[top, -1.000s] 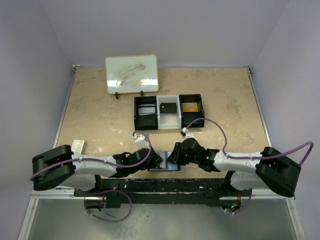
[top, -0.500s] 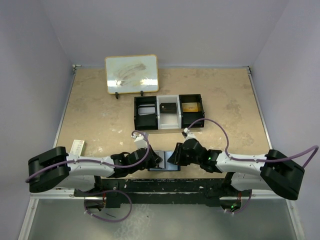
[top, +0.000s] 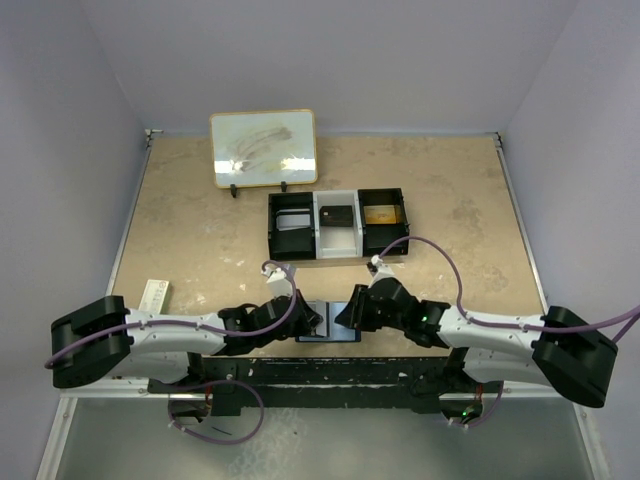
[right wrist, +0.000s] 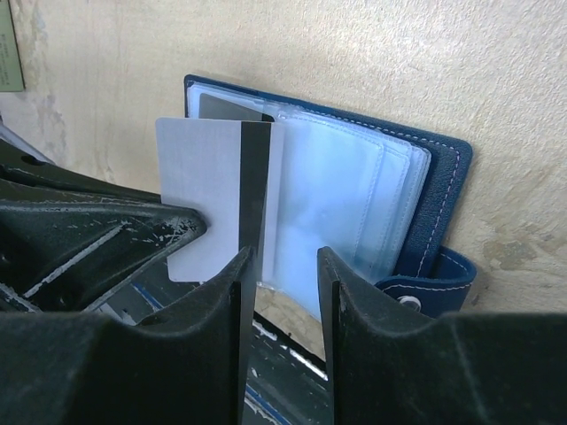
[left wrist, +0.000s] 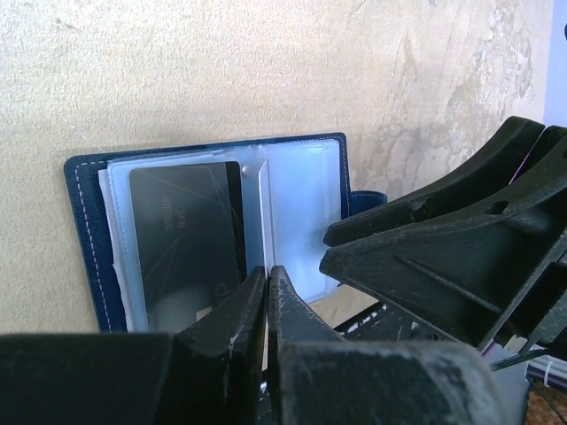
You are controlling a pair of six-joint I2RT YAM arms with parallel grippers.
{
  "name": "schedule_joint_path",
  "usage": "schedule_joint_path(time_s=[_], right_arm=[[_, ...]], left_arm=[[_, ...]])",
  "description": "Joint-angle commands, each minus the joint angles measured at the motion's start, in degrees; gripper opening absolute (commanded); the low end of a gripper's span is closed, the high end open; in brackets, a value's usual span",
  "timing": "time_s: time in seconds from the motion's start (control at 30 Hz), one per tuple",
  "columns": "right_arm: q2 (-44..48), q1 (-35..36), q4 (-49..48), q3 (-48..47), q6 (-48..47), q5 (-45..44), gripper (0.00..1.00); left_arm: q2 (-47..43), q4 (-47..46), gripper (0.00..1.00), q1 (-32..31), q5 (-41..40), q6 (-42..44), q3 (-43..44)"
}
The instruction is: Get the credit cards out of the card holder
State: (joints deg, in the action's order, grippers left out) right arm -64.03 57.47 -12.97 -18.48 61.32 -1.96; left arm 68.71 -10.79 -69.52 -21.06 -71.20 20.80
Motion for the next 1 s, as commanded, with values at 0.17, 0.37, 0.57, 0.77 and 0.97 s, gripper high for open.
schedule_joint_path(time_s=[0.17, 0.37, 0.57, 0.77, 0.97], right_arm=[[0.7, 0.2, -6.7, 1.1, -1.0, 2.3, 0.38], [-1.7, 0.2, -15.0, 1.1, -1.9, 6.2, 0.27], [-8.7, 0.2, -14.4, -0.9, -0.1, 3.9, 0.22], [-12.2, 0.2, -12.7, 0.1, 3.6, 2.2, 0.19], [-11.0, 0.3, -14.5, 2.8, 4.9, 2.2, 0.19]], left_arm=[[-2.8, 2.3, 0.0, -0.3, -1.8, 1.5, 0.9], [-2.2, 1.5, 0.0, -0.3, -1.6, 1.5, 0.6], [-0.9, 0.7, 0.0, -0.3, -0.7, 1.5, 0.9], [0.0, -2.5, 0.11, -0.3, 1.6, 2.1, 0.0], [3.5, -5.0, 0.16, -0.3, 3.6, 2.4, 0.8]])
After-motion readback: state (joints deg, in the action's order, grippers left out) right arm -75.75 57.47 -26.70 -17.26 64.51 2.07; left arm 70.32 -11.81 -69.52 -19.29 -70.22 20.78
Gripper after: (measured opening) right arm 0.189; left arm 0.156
